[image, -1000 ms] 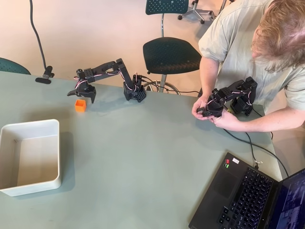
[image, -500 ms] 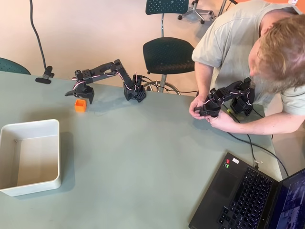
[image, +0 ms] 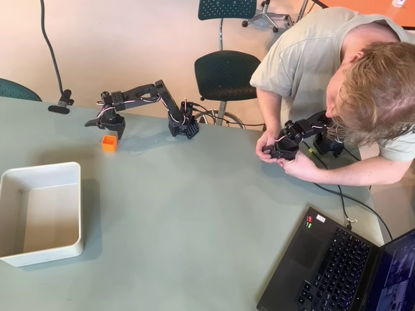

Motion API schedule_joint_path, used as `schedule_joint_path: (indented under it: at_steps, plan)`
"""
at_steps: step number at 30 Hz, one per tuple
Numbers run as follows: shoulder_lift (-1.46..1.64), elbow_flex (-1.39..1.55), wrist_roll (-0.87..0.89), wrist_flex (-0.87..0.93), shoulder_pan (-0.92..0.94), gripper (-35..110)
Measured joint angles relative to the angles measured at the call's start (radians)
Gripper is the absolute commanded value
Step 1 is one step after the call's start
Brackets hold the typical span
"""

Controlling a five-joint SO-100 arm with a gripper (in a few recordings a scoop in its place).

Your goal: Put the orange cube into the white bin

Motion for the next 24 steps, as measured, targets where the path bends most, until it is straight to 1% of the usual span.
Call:
schedule_joint_path:
  at_steps: [10,24]
  plan:
    - [-0.061,0.0,0.0,-0.103,0.0,92]
    - [-0.086,0.0,0.0,-0.094,0.0,91]
